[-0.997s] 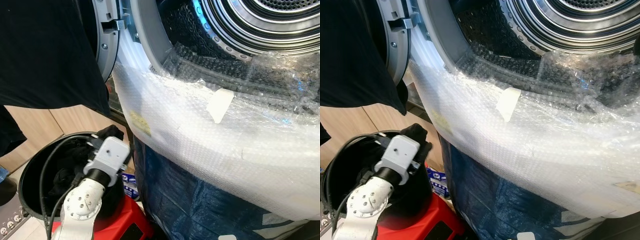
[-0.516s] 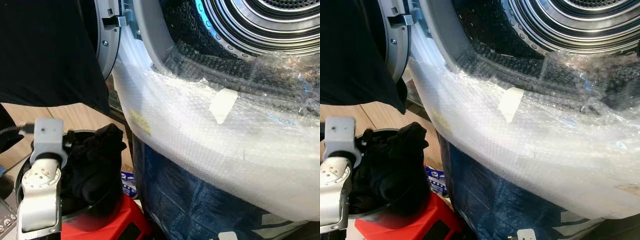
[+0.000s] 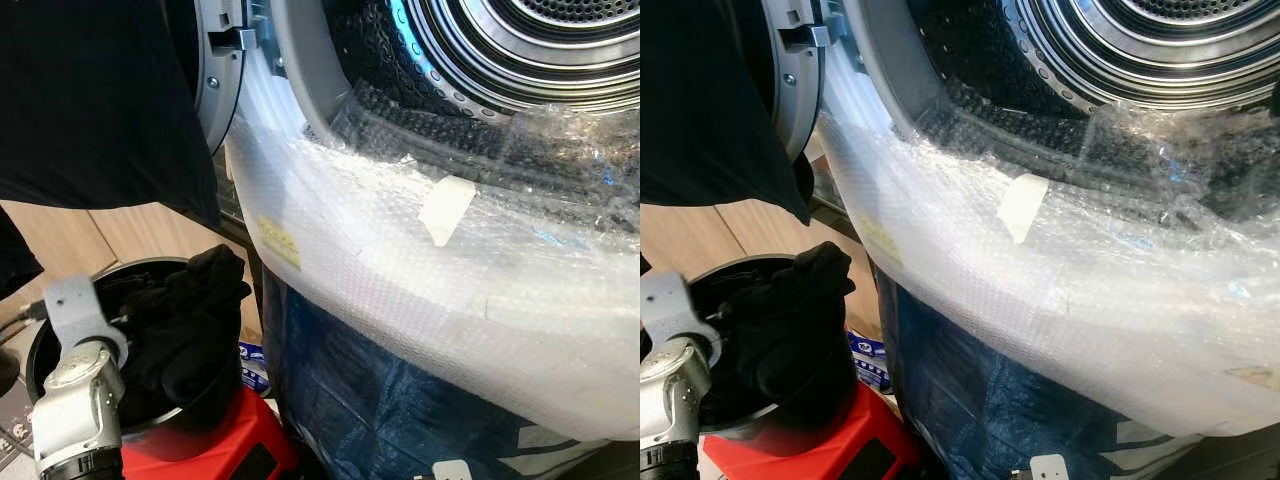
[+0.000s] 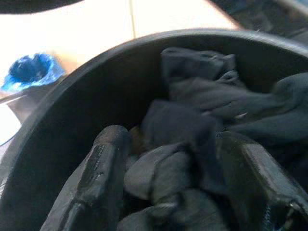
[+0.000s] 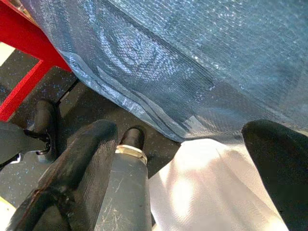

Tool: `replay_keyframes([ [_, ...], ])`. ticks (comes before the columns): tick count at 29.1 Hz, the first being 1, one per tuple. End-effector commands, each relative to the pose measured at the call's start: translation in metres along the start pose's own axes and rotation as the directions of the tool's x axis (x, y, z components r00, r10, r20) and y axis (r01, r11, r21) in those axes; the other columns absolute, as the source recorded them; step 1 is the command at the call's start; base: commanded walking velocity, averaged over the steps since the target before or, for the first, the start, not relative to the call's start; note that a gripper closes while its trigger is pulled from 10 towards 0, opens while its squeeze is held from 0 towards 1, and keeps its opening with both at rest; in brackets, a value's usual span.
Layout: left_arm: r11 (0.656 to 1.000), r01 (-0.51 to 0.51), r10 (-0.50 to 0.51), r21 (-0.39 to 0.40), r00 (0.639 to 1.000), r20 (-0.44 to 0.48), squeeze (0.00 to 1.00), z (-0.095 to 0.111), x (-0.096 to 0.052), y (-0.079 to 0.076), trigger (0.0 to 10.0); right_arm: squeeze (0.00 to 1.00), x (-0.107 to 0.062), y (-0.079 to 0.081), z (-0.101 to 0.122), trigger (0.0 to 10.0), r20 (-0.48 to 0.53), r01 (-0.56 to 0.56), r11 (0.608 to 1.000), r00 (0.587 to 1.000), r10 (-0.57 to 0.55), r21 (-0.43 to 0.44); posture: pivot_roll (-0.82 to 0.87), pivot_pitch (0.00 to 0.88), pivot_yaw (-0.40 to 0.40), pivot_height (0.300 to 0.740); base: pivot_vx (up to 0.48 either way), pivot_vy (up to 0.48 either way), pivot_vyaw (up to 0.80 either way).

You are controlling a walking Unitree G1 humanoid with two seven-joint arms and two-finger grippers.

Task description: Clothes washing

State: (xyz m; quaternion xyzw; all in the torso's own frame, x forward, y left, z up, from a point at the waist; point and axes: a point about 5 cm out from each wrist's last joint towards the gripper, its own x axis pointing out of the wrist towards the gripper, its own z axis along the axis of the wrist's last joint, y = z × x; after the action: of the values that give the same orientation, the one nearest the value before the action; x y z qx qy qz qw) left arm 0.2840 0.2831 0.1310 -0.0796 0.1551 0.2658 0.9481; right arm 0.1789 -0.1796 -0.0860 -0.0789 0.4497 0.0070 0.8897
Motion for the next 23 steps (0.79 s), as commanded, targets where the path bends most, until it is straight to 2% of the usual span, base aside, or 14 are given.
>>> replay_keyframes([
  [1, 1.000, -0.009, 0.009, -0.004, 1.000, -0.017, 0.59, -0.001, 0.001, 0.004, 10.0, 0.00, -0.001, 0.001, -0.005, 10.0, -0.020, -0.005, 1.000, 1.000, 0.005, -0.004, 0.13, 0.110, -0.007, 0.740, 0.000, 0.000, 0.00],
  [2, 1.000, -0.010, 0.010, -0.008, 1.000, -0.021, 1.00, -0.002, 0.001, 0.004, 10.0, 0.00, -0.001, 0.001, -0.005, 10.0, -0.020, -0.005, 1.000, 1.000, 0.005, -0.004, 0.13, 0.110, -0.007, 0.740, 0.000, 0.000, 0.00],
  [5, 1.000, -0.021, 0.020, -0.021, 0.999, -0.034, 1.00, -0.004, 0.001, 0.006, 10.0, 0.00, -0.001, 0.001, -0.005, 10.0, -0.020, -0.004, 1.000, 1.000, 0.004, -0.001, 0.13, 0.110, -0.007, 0.740, 0.000, 0.000, 0.00],
  [7, 1.000, -0.021, 0.021, 0.008, 0.999, -0.026, 1.00, -0.004, 0.001, 0.006, 10.0, 0.00, -0.001, 0.000, -0.005, 10.0, -0.020, -0.004, 1.000, 1.000, 0.004, -0.002, 0.14, 0.111, -0.013, 0.740, 0.000, 0.000, 0.00],
  [10, 1.000, -0.023, 0.023, 0.005, 0.999, -0.038, 1.00, -0.007, 0.000, 0.007, 10.0, 0.00, -0.001, 0.000, -0.005, 10.0, -0.021, -0.006, 1.000, 1.000, 0.005, -0.006, 0.14, 0.112, -0.014, 0.740, 0.000, 0.000, 0.00],
  [15, 0.997, -0.027, 0.020, -0.065, 0.994, -0.108, 1.00, -0.018, 0.003, 0.010, 10.0, 0.00, -0.001, -0.002, -0.005, 10.0, -0.020, -0.006, 1.000, 1.000, 0.006, -0.011, 0.14, 0.111, -0.024, 0.740, 0.000, 0.000, 0.00],
  [16, 0.997, -0.023, 0.015, -0.068, 0.993, -0.117, 0.00, -0.019, 0.005, 0.010, 10.0, 0.00, -0.001, -0.002, -0.005, 10.0, -0.019, -0.006, 1.000, 1.000, 0.006, -0.014, 0.13, 0.111, -0.028, 0.740, 0.000, 0.000, 0.00],
  [17, 0.997, -0.023, 0.015, -0.068, 0.993, -0.117, 0.00, -0.019, 0.005, 0.010, 10.0, 0.00, -0.001, -0.002, -0.005, 10.0, -0.019, -0.006, 1.000, 1.000, 0.006, -0.014, 0.13, 0.111, -0.028, 0.740, 0.000, 0.000, 0.00],
  [18, 0.999, -0.006, 0.002, -0.035, 0.995, -0.104, 0.00, -0.019, 0.007, 0.009, 10.0, 0.00, -0.001, -0.003, -0.004, 10.0, -0.017, -0.004, 1.000, 1.000, 0.004, -0.016, 0.13, 0.111, -0.032, 0.740, 0.000, 0.000, 0.00],
  [23, 0.999, 0.042, -0.046, -0.033, 0.992, -0.121, 0.00, -0.024, 0.009, -0.003, 10.0, 0.00, -0.001, -0.006, -0.003, 10.0, -0.014, 0.000, 1.000, 1.000, 0.000, -0.020, 0.12, 0.111, -0.040, 0.740, 0.000, 0.000, 0.00],
])
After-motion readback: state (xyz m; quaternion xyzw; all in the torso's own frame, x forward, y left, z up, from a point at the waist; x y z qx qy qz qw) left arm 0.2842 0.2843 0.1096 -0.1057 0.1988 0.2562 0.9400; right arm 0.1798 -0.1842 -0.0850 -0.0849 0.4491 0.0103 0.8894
